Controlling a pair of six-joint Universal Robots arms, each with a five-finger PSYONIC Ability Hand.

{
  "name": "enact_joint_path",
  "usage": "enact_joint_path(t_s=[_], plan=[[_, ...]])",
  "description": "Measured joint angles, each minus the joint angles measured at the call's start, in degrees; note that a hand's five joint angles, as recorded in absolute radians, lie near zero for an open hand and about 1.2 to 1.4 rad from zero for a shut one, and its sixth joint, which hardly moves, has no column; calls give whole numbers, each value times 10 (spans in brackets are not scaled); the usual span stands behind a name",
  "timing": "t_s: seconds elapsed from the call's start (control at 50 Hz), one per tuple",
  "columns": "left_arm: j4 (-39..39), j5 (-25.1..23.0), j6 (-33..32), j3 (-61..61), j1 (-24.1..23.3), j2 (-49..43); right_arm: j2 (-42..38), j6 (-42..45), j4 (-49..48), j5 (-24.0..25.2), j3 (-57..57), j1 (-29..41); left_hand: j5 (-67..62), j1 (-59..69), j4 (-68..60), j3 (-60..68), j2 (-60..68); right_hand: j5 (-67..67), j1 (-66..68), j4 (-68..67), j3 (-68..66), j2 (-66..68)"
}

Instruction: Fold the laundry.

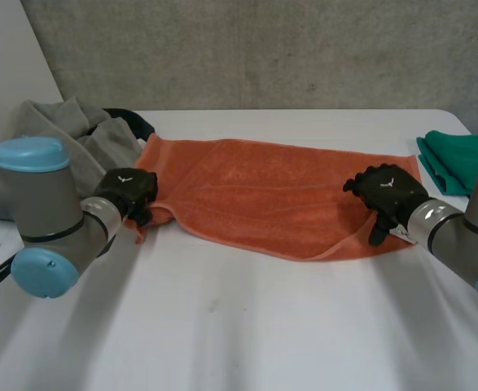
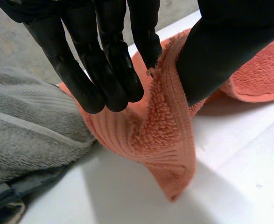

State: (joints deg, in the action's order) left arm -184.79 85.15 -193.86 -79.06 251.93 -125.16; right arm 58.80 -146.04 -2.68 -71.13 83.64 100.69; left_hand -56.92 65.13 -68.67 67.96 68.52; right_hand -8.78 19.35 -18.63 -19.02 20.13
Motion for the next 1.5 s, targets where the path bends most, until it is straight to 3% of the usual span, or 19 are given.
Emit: enact_joint_path(t_s=[0.14, 0.32, 0.46, 0.56, 0.68, 0.72, 0.94, 1.02, 1.08, 1.18, 1.26, 1.36, 1.4, 1.42, 1.46, 1.5], plan=[[-23, 1, -1, -13, 3, 13, -35, -3, 27, 4, -85, -7, 0, 0, 0, 0, 0, -90, 82, -89, -83, 64], [-32, 0, -3, -20, 5, 21, -135, 82, 208, 10, -254, -28, 0, 0, 0, 0, 0, -116, 104, -114, -107, 96], [-37, -1, -3, -19, 6, 21, -184, 125, 277, 8, -303, -37, 0, 0, 0, 0, 0, -80, 92, -93, -93, 79], [-38, -1, -3, -18, 7, 21, -196, 129, 266, 7, -300, -40, 0, 0, 0, 0, 0, -121, 123, -123, -120, 108], [-38, 0, -2, -19, 8, 24, -190, 121, 235, 2, -280, -44, 0, 0, 0, 0, 0, -464, 187, -472, -466, 450], [-38, 0, -2, -20, 9, 25, -181, 113, 221, -1, -267, -46, 0, 0, 0, 0, 0, -486, 187, -494, -485, 459], [-35, -1, -1, -33, 9, 44, -105, 64, 157, -3, -179, -54, 0, 0, 0, 0, 0, -494, 187, -496, -487, 459], [-36, -3, -2, -46, 7, 58, -79, 59, 170, -1, -156, -60, 0, 0, 0, 0, 0, -397, 351, -398, -393, 377], [-38, -7, -2, -54, 4, 65, -72, 58, 186, 5, -148, -62, 0, 0, 0, 0, 0, -327, 316, -331, -326, 314], [-43, -13, -3, -61, -1, 70, -80, 58, 200, 17, -142, -58, 0, 0, 0, 0, 0, -145, 143, -155, -153, 140], [-46, -14, -3, -62, -1, 69, -92, 58, 187, 23, -137, -54, 0, 0, 0, 0, 0, -115, 123, -129, -125, 112], [-47, -15, -2, -62, 3, 69, -101, 62, 156, 28, -123, -51, 0, 0, 0, 0, 0, -159, 156, -160, -157, 145], [-46, -15, -2, -62, 5, 69, -102, 66, 146, 29, -117, -51, 0, 0, 0, 0, 0, -268, 263, -269, -266, 257], [-46, -15, -2, -62, 7, 69, -102, 68, 140, 29, -112, -51, 0, 0, 0, 0, 0, -374, 373, -376, -372, 377], [-45, -15, -3, -62, 8, 69, -98, 72, 133, 29, -103, -52, 0, 0, 0, 0, 0, -465, 436, -472, -466, 461], [-43, -15, -3, -64, 8, 71, -90, 72, 127, 30, -94, -54, 0, 0, 0, 0, 0, -474, 436, -492, -484, 472]])
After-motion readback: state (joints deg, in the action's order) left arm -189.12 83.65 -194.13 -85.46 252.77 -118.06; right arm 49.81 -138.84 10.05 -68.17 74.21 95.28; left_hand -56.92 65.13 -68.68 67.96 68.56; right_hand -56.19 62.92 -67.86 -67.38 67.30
